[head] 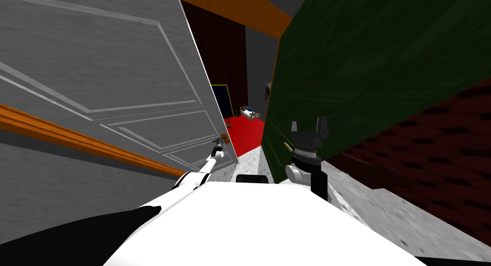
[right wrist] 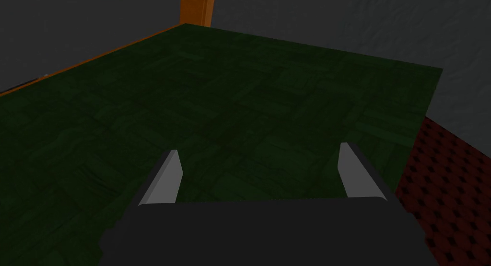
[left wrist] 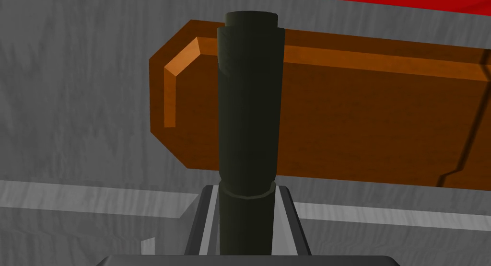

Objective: Pull the door open

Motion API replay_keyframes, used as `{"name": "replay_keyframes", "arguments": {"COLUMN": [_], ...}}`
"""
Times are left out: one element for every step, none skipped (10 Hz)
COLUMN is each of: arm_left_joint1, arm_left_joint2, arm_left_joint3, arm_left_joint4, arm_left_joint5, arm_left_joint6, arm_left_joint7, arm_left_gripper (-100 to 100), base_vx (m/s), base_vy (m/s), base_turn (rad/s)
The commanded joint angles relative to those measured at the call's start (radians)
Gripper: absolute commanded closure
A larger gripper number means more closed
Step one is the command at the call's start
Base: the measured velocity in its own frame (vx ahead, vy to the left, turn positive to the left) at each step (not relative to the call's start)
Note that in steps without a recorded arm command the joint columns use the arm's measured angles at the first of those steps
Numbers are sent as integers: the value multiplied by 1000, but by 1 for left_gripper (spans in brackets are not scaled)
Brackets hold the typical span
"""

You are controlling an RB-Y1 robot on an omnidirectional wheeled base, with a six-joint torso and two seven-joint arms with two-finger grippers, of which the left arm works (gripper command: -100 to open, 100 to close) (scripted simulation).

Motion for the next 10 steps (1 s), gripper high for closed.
{"name": "replay_keyframes", "arguments": {"arm_left_joint1": [13,18,23,32,39,45,50,51,61,64], "arm_left_joint2": [26,39,51,73,92,107,118,112,119,123], "arm_left_joint3": [-20,-25,-29,-38,-45,-51,-54,-46,-63,-72], "arm_left_joint4": [-5,-5,-5,-5,-5,-5,-5,-14,-21,-26], "arm_left_joint5": [-1,-1,-1,-1,-1,0,0,1,-2,-4], "arm_left_joint6": [0,-2,-3,-5,-6,-8,-9,-2,-2,-3], "arm_left_joint7": [43,57,72,98,120,138,150,135,153,162], "arm_left_gripper": [100,100,100,100,100,100,100,100,100,100], "base_vx": [-116,-133,-111,-133,-144,-159,-148,-63,-165,-258], "base_vy": [-68,-88,-72,-74,-76,-75,-65,-27,-9,65], "base_turn": [-129,-87,-32,-47,-29,0,20,21,-89,-133]}}
